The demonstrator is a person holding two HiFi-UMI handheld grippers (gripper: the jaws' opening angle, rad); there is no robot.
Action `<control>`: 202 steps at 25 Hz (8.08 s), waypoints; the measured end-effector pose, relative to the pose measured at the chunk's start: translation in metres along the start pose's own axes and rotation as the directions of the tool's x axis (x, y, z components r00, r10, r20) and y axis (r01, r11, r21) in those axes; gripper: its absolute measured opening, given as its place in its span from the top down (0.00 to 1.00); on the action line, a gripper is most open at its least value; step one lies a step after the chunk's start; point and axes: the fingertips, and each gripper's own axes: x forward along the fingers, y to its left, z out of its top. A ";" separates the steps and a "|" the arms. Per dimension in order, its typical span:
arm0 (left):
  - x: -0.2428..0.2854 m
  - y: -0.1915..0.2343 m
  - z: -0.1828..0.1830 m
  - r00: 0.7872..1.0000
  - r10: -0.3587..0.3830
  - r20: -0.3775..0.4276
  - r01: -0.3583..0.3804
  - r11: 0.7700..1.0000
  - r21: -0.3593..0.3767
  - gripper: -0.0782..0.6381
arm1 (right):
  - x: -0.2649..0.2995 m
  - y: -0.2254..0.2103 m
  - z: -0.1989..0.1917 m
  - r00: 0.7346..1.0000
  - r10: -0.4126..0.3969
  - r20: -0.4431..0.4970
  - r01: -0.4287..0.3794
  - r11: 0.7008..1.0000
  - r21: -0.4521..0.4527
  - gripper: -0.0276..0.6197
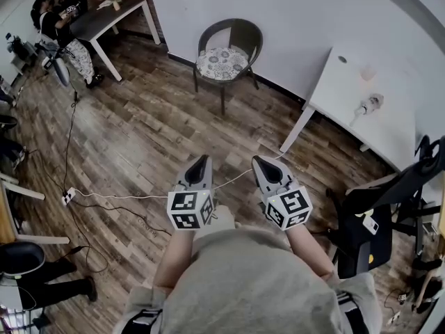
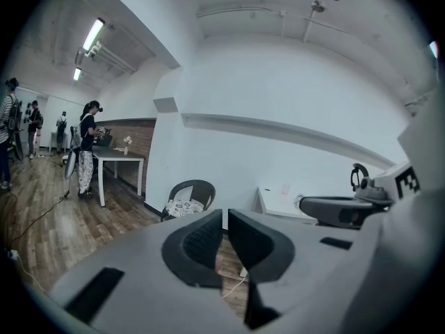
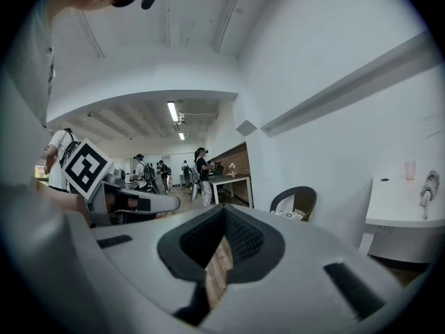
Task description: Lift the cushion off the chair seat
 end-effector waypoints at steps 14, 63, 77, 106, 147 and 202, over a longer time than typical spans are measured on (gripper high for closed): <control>0.041 0.014 0.012 0.999 -0.028 0.021 0.028 1.000 -0.002 0.75 | 0.038 -0.020 -0.008 1.000 -0.003 -0.022 0.004 1.000 0.018 0.96; 0.398 0.252 0.128 0.994 -0.101 -0.035 0.102 0.995 0.018 0.68 | 0.422 -0.200 0.055 0.988 -0.135 -0.078 0.135 0.991 -0.011 0.96; 0.526 0.277 0.111 0.996 -0.059 -0.070 0.058 0.998 -0.014 0.68 | 0.500 -0.294 0.037 0.989 -0.095 -0.113 0.096 0.995 0.010 0.96; 0.790 0.352 -0.135 0.895 -0.013 -0.446 0.010 1.000 -0.010 0.67 | 0.652 -0.428 -0.118 0.949 0.012 -0.315 0.036 0.988 0.147 0.96; 0.875 0.392 -0.293 0.759 0.109 -0.642 -0.052 0.993 0.108 0.72 | 0.671 -0.451 -0.228 0.908 0.066 -0.413 0.063 0.954 0.292 0.96; 0.586 0.306 -0.001 0.939 0.031 -0.343 -0.042 0.999 -0.026 0.85 | 0.503 -0.276 -0.006 0.982 -0.067 -0.179 0.083 0.993 0.079 0.96</control>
